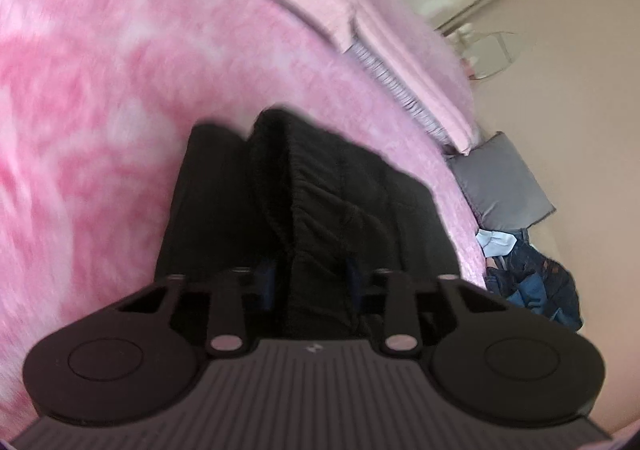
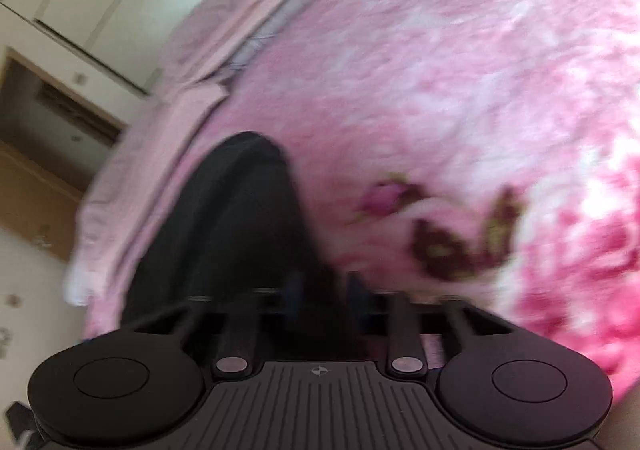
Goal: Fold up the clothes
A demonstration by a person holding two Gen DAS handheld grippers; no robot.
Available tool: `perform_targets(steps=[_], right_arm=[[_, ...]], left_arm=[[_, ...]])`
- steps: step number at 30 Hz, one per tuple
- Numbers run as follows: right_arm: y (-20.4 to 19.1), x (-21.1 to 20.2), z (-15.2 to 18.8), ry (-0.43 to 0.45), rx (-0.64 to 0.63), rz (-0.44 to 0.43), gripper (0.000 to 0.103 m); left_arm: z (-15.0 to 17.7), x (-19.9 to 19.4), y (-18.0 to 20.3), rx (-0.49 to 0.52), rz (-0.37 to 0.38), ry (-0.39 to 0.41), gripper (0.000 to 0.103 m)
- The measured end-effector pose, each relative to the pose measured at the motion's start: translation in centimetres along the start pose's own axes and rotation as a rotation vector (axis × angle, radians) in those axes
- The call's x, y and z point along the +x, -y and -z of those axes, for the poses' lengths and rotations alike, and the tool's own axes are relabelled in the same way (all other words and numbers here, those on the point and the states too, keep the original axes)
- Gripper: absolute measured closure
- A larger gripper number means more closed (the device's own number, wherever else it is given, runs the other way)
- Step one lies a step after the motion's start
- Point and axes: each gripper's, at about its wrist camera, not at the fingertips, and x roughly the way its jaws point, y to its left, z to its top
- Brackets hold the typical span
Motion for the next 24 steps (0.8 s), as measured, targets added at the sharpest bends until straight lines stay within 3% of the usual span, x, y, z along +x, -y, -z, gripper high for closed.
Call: perform_targets(steps=[2, 5, 9, 11, 14, 16, 20, 24], right_arm=[[-1.6, 0.0, 0.2, 0.005, -0.08, 0.003, 0.098], [-3.4, 0.4, 0.5, -0.005, -0.142, -0.03, 0.098], [-5.2, 1.9, 1.6, -0.036, -0.239, -0.013, 0.098], [-6.1, 2.6, 2.1, -0.051, -0.288, -0.004, 0.098], [-5.9, 3.1, 2.3, -0.059, -0.299, -0.009, 0.098], [-5.5, 2.3, 2.2, -0.042, -0.289, -0.025, 0.097], [-4.3, -0.3, 2.5, 0.029, -0.29, -0.01, 0.097], [-4.0, -2.6, 3.7, 0.081, -0.38, 0.017, 0.097]], left_arm=[[-0.5, -1.7, 0.6, 0.029, 0.016, 0.057, 0.089], [-1.2, -4.3, 0.5, 0.04, 0.034, 0.125, 0.093], [-0.6, -3.9, -1.7, -0.001, 0.011, 0.088, 0.092], [0.3, -3.0, -2.3, 0.02, -0.02, 0.087, 0.09], [0.5, -3.1, -3.5, -0.041, 0.026, 0.101, 0.086], [0.1, -3.6, -3.5, -0.051, 0.027, 0.1, 0.084], [0.7, -6.6, -3.1, -0.035, -0.021, 0.151, 0.072], [3.6, -8.6, -3.8, -0.155, 0.03, 0.143, 0.071]])
